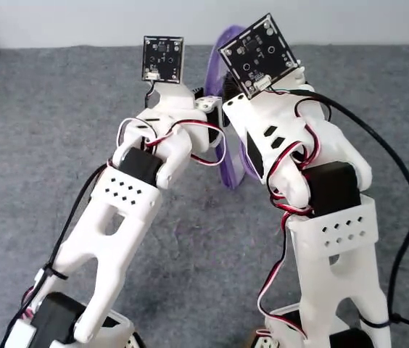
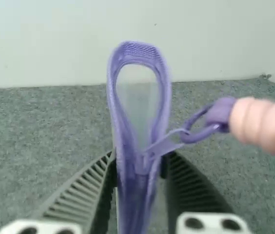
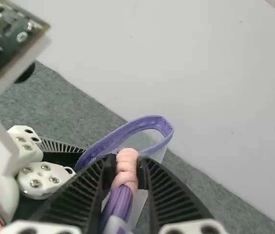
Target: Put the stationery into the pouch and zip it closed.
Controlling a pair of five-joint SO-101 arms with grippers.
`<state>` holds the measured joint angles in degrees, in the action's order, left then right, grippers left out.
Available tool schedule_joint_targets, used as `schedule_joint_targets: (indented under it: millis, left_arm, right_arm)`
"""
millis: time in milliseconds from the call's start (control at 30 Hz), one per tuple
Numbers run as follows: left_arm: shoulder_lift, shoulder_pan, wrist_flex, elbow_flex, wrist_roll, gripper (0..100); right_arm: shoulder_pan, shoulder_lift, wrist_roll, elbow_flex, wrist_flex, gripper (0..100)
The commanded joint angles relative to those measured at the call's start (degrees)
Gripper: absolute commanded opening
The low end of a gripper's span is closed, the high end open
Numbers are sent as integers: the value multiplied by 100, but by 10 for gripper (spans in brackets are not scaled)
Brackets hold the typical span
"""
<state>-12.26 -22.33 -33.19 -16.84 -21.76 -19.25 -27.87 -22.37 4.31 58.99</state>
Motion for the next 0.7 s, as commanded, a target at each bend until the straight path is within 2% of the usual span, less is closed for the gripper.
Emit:
schedule_joint_targets:
  millis: [0, 67, 333, 533, 667]
  left_arm:
    - [-70, -44, 70, 321, -18, 57]
    - [-79, -105, -158, 374, 97, 9]
    - [-976, -431, -1398, 418, 211, 13]
    - [-1222, -413, -1618, 251, 220, 13]
    - [-1459, -440, -2321, 198, 237, 13]
  right_arm:
    - [75, -31, -35, 246, -31, 8]
    - [75, -31, -35, 246, -31, 8]
    - [470, 110, -26, 246, -409, 8]
    - [567, 145, -26, 273, -567, 8]
    - [585, 136, -26, 281, -549, 8]
